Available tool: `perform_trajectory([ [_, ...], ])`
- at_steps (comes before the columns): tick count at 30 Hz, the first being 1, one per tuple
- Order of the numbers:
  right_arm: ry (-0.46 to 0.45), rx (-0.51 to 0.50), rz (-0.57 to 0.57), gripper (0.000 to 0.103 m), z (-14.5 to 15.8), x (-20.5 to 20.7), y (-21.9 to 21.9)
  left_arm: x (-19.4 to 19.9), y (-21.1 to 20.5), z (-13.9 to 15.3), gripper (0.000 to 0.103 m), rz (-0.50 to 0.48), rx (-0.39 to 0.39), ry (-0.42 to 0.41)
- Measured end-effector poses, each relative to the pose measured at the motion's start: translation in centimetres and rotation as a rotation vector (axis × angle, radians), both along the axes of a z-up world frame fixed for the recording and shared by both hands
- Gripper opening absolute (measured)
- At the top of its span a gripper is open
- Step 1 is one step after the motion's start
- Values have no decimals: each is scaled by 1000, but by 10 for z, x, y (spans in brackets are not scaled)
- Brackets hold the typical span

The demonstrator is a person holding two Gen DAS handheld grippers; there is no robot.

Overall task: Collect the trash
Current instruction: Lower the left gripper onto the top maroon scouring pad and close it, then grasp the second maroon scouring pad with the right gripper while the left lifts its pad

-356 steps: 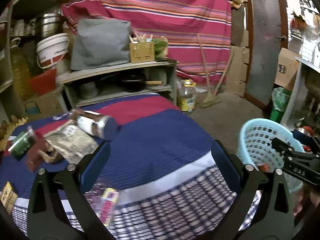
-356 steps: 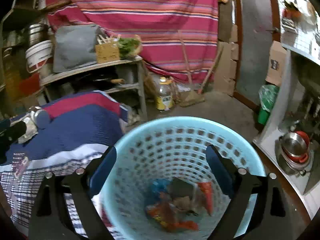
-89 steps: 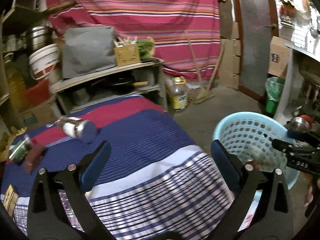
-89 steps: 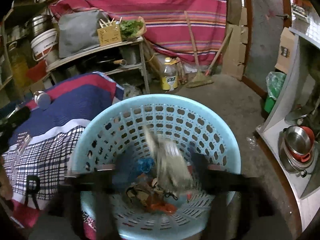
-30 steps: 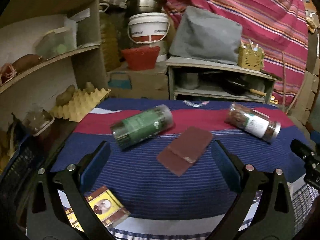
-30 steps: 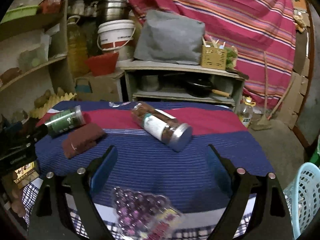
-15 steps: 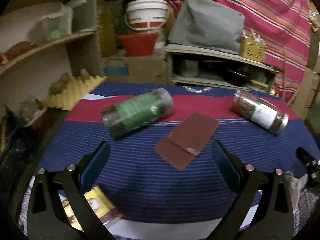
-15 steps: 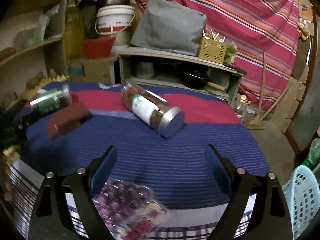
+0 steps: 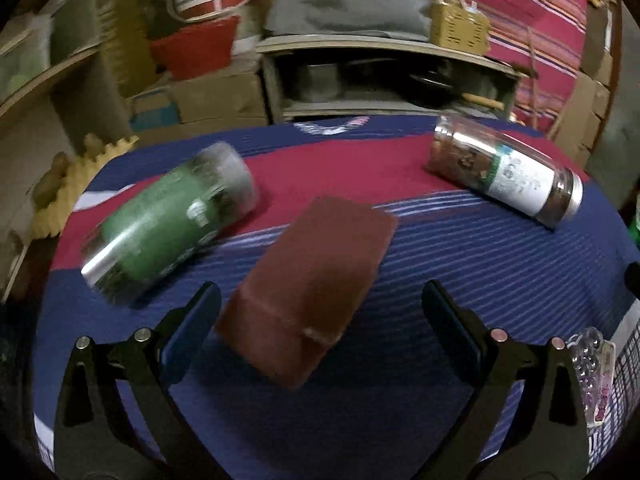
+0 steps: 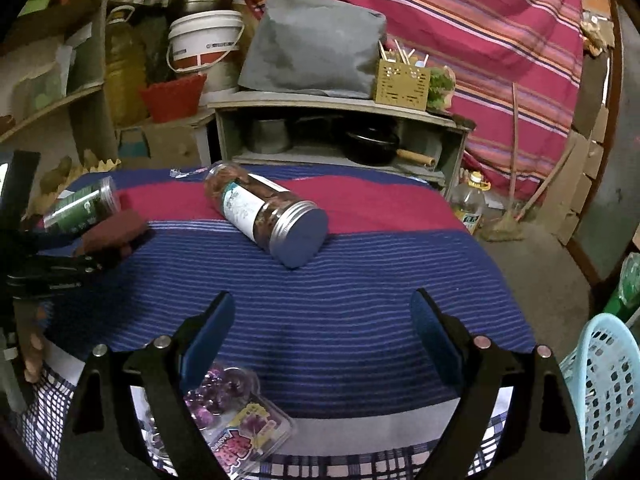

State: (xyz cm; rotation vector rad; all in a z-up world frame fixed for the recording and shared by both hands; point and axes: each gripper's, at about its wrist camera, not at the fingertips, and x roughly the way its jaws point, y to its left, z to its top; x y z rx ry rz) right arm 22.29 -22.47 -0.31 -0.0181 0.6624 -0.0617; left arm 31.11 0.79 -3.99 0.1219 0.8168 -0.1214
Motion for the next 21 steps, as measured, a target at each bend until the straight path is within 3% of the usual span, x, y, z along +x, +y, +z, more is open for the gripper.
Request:
perform_trajectory([
  [5,0,14,-7,88,-1,0,-1,5,-4,-1,80,-45,18,5],
  [9,-3,19,-2,88,-2,-1,0,4,-3,-3,74,-38,36,-5],
  [12,-4,4,7,87,-3,-1,4,4,3,0,63,-17,19,-12],
  [15,-4,-8,12,88,-4,-1,7,1,7,2,63,-11,4,-17],
  [19,-1,-2,21,88,-4,-1,9,-5,6,5,62,17,59,-46],
  [21,-7,-11,26,88,-2,-1,13,-10,11,12,62,24,47,-60],
])
